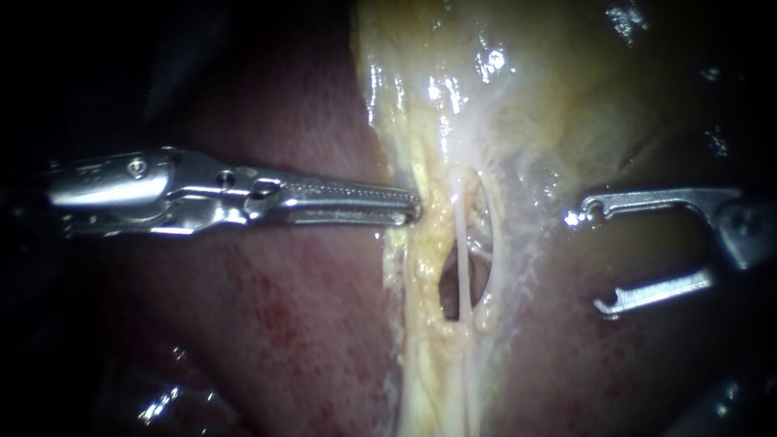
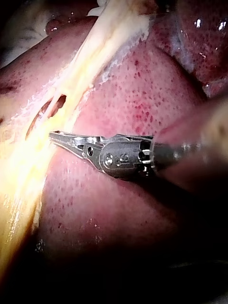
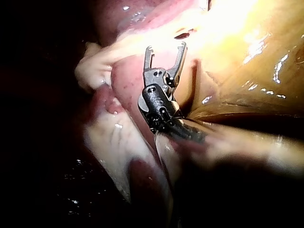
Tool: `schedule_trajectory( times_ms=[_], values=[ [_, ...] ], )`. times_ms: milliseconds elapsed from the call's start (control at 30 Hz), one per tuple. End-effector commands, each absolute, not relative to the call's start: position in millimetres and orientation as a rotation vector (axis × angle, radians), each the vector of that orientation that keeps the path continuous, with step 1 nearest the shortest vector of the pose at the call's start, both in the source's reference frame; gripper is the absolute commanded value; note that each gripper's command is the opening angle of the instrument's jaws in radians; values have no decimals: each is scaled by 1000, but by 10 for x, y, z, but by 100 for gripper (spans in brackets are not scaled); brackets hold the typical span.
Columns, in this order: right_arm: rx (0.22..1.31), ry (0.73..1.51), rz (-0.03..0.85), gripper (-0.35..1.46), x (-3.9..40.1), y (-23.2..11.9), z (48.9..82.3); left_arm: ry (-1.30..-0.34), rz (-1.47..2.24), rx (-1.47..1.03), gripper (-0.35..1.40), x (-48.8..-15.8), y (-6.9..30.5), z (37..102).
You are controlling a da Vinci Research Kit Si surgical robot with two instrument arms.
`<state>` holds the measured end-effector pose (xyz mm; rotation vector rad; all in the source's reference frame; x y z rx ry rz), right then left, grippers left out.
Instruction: Grabbing gallbladder
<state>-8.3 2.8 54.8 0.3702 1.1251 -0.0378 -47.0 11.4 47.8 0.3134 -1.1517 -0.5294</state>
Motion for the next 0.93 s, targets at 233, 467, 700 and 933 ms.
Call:
schedule_trajectory(
  times_ms=[233,467,700,933],
  values=[
    [370,1125,-38,59,-83,28,548,-1153,-532,315,-35,-467,111,465],
    [370,1125,-38,59,-83,28,548,-1153,-532,316,-35,-463,106,458],
    [370,1125,-38,59,-83,28,548,-1153,-534,317,-35,-463,108,457],
    [370,1125,-38,59,-83,28,548,-1153,-535,317,-35,-463,109,456]
  ],
)
